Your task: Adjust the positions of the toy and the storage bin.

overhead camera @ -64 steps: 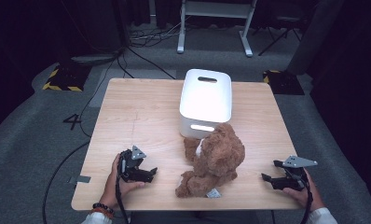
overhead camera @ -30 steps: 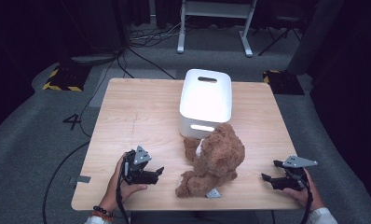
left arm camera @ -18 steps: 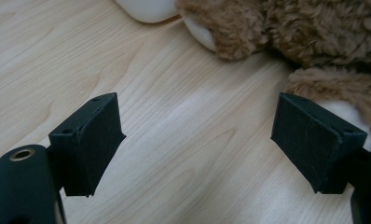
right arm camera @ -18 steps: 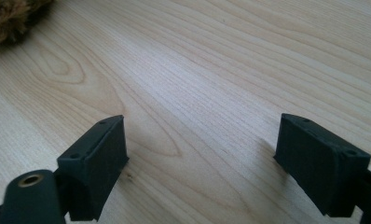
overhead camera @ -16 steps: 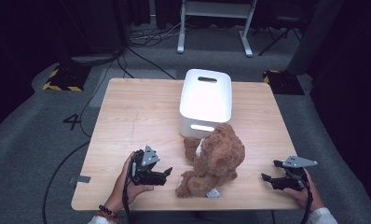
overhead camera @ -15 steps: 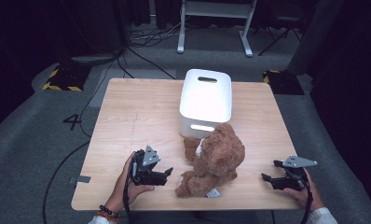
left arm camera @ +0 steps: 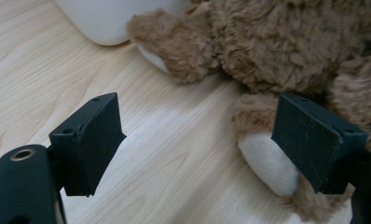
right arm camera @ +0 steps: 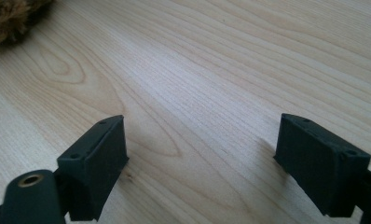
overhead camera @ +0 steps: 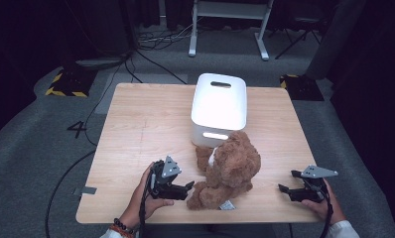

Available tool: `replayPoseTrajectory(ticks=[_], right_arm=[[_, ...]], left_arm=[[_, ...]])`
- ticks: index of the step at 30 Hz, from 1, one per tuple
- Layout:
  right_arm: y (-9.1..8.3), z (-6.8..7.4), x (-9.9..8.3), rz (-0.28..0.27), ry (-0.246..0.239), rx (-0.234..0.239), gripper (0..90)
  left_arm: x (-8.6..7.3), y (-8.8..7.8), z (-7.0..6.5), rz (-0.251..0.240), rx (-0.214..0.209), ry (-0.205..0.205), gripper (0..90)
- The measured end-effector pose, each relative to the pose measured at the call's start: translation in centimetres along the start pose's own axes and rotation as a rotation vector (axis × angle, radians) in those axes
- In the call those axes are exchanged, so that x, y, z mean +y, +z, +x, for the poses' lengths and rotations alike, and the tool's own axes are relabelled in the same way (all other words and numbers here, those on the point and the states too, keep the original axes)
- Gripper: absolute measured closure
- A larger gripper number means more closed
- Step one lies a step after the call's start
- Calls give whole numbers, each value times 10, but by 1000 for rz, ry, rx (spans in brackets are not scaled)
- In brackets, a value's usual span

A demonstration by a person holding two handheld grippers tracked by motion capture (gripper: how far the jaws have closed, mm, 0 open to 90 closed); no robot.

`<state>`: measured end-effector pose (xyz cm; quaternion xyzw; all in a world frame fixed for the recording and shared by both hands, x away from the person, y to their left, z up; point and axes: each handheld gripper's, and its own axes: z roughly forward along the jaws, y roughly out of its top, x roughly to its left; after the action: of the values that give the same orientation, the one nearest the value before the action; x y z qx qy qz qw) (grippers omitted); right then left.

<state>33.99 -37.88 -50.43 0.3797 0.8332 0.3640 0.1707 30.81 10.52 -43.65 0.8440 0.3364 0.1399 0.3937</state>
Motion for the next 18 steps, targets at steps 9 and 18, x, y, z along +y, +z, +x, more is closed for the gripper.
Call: replayPoseTrajectory(ticks=[9,18], right_arm=[[0,0,0,0,0,0,161],[0,0,0,0,0,0,161]], left_arm=[[8,0,-13,-21,-35,26,161],[17,1,-27,-32,-69,54,161]])
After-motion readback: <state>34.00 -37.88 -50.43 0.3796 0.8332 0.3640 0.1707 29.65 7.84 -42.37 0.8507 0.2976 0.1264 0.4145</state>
